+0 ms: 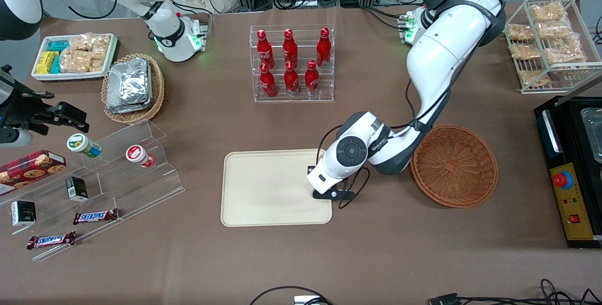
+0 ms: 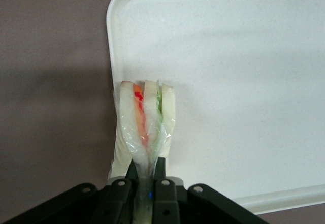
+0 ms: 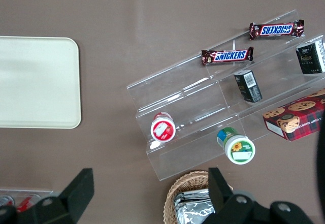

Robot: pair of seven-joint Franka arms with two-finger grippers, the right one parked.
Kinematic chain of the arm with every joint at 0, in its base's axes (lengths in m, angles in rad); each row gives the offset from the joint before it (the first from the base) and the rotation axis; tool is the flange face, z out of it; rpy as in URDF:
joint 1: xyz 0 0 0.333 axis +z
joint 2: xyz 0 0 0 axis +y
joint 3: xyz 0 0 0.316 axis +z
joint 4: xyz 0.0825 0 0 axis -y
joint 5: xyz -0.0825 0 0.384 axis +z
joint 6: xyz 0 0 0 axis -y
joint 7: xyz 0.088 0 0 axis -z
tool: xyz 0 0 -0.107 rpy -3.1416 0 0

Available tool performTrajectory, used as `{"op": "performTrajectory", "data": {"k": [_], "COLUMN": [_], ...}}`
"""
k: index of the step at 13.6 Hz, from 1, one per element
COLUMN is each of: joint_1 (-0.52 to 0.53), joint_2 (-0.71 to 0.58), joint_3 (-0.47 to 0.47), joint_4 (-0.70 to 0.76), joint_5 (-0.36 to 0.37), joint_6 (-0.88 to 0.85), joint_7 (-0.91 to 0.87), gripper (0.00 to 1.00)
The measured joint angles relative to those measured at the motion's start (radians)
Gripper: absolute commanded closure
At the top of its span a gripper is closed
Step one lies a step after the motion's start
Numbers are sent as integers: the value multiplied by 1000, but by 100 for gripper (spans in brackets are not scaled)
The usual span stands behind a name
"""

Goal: Place sandwich from basket to tray
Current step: 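Lower the sandwich onto the tray and open the left gripper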

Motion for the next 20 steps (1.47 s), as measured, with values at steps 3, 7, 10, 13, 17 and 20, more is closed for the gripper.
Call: {"op": "performTrajectory", "data": {"k": [3, 7, 10, 13, 17, 20], "joint_1": [0, -13, -21, -20, -19, -16], "joint_2": [2, 22, 34, 35, 28, -16], "joint_3": [0, 0, 0, 1, 1, 0], "joint_4": [5, 6, 9, 15, 36, 40], "joint_5": [0, 0, 0, 0, 0, 0], "joint_6": [29, 90, 114, 114, 115, 77], "joint_7": [0, -1, -5, -5, -4, -4], "gripper": [100, 100, 89, 0, 0, 0]}}
